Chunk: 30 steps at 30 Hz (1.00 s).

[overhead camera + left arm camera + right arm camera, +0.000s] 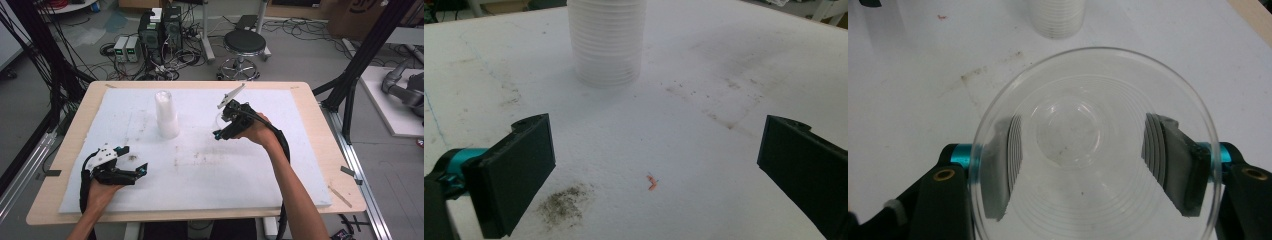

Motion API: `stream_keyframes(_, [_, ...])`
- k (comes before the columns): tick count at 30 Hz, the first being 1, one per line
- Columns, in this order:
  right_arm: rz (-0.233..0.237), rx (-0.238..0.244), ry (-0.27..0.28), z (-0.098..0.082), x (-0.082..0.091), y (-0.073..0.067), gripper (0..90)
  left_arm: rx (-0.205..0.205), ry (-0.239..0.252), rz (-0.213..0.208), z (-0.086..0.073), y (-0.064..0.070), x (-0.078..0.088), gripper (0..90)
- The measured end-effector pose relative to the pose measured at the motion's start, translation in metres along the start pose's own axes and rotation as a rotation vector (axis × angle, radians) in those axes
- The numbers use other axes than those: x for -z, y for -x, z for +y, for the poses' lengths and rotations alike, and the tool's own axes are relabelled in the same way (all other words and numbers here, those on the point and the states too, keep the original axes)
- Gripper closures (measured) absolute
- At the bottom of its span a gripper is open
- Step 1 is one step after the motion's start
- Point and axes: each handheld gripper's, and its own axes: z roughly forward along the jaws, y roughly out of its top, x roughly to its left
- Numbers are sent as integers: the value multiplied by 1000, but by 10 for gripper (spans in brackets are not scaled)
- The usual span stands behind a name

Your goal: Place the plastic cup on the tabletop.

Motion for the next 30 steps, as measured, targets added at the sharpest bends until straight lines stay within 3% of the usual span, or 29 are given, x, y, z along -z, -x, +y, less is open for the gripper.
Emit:
stream_keyframes(3, [5,-1,6,1,-4,0,329,-1,0,-3,0,-1,0,19])
stream_keyframes(11, [-3,-16,-55,5,-23,-2,326,2,17,-16,-1,-2,2,19])
stream_keyframes(20, [-9,10,-153,13,-58,-4,322,7,23,-32,-1,-2,3,19])
stream_keyframes(30, [-14,37,-220,15,-81,-6,320,-1,21,-41,-1,-2,3,19])
